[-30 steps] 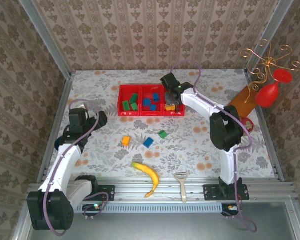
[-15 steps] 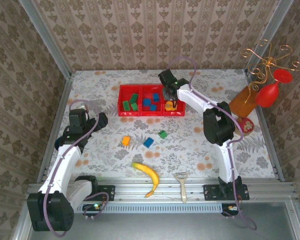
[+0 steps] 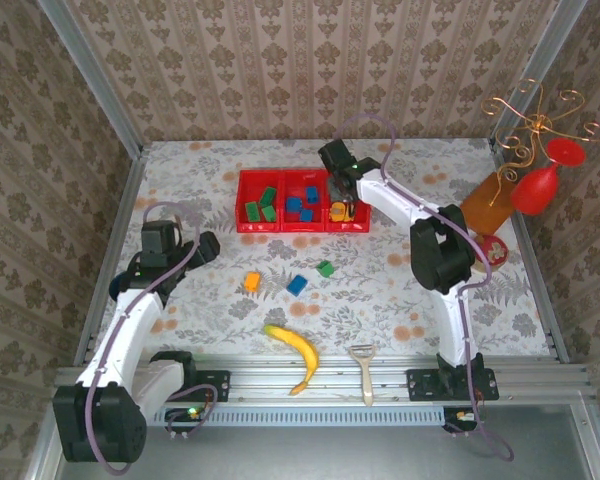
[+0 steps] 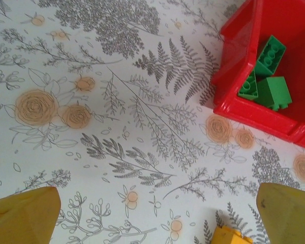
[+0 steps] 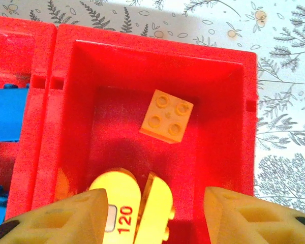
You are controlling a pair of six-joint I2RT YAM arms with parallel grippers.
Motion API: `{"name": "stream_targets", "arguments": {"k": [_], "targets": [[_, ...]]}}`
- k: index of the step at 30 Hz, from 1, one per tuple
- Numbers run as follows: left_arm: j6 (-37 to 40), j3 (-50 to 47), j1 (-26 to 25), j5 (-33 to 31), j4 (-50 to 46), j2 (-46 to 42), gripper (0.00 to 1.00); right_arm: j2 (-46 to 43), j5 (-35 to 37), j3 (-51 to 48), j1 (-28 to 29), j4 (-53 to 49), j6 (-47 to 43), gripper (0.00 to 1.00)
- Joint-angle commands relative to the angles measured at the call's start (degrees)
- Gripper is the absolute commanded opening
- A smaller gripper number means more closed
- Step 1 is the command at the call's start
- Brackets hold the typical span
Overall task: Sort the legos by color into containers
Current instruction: Place the lego in the container, then pick up the lego from the center of the table.
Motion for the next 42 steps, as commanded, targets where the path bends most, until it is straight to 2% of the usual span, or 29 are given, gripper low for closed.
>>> {"name": "stream_targets", "arguments": {"k": [1, 7, 17, 20, 31, 42], "targets": [[1.12, 1.35, -2.52, -1.35, -3.78, -1.19, 1.00, -5.62, 0.52, -2.67, -0.05, -0.34, 1.09, 0.56], [0.73, 1.70, -10.61, -5.61, -8.47, -0.02, 1.00, -12.86, 0.04, -11.51, 1.13, 1.16, 4.09, 0.68], [-1.14, 1.00, -22.73, -6.08, -8.06, 6.55, 0.94, -24.28, 2.31, -25.90, 4.68, 2.24, 11.01, 0.91], [-0.80, 1.25, -24.51, -4.89, -6.59, 9.32, 0.92, -26.59, 3.36, -28.45, 5.78, 1.68, 13.01, 1.00], [0.48, 2.83, -27.83, -4.64, -3.52, 19.21, 0.87, -32.41, 4.73, -34.68, 6.55, 1.00, 18.06, 1.00], [1.15, 4.33, -28.58, -7.11, -2.54, 25.39, 0.81, -31.96, 4.82, -34.62, 6.55, 1.09, 18.98, 1.00]]}}
